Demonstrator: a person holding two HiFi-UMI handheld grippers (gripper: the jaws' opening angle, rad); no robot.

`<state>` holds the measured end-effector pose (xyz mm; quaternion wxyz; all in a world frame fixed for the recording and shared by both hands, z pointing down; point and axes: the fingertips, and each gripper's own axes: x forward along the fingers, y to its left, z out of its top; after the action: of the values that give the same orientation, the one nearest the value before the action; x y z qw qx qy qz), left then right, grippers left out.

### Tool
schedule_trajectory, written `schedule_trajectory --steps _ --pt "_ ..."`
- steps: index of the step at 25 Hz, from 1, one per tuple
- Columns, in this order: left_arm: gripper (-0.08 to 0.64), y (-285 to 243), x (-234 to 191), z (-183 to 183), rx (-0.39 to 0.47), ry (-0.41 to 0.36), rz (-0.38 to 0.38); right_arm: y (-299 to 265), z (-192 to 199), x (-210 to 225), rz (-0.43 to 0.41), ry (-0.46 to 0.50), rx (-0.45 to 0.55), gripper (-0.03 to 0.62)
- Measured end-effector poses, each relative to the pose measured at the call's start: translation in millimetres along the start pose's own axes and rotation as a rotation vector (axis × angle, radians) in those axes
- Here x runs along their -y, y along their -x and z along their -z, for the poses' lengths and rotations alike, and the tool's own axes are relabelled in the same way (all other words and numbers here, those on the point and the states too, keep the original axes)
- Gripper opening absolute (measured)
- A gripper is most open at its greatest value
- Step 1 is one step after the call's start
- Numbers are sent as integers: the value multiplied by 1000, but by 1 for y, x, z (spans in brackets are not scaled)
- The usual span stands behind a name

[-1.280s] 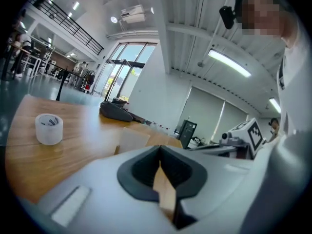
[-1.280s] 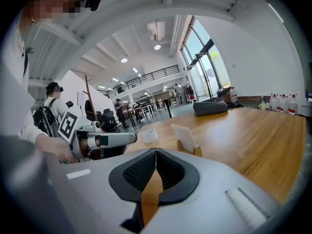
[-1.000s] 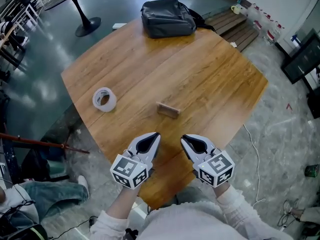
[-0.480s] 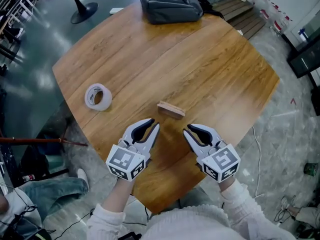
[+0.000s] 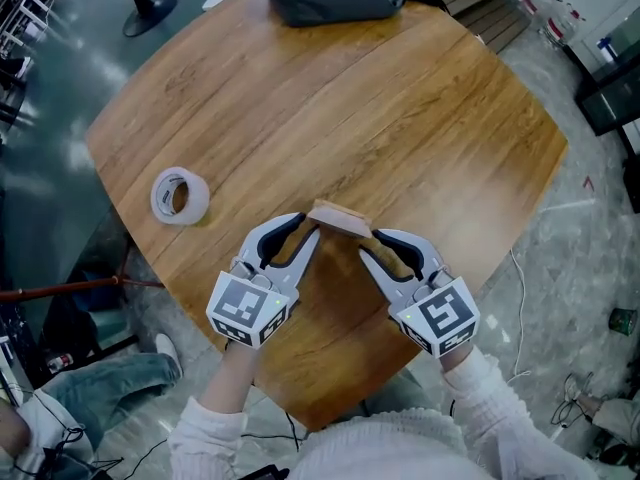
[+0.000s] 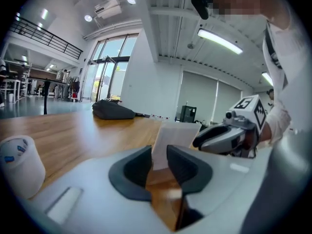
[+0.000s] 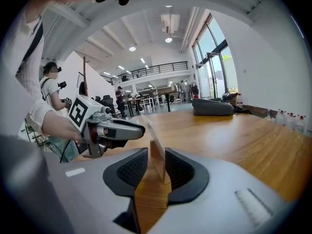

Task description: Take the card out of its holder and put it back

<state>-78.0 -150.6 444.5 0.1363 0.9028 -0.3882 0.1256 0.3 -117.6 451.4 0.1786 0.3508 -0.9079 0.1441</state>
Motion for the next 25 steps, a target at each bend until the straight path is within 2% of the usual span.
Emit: schedule_trajectory --steps 5,10,20,25 --pt "111 -7 -3 -2 -4 -34 22 -7 -3 4 11 49 1 106" --pt "120 -11 -2 -5 6 -72 55 -9 -5 11 37 49 -3 104" --pt "115 -15 3 -9 15 -106 91 -11 -13 11 40 154 42 49" --pt "92 -17 4 -11 25 -115 95 -11 -14 12 45 166 48 40"
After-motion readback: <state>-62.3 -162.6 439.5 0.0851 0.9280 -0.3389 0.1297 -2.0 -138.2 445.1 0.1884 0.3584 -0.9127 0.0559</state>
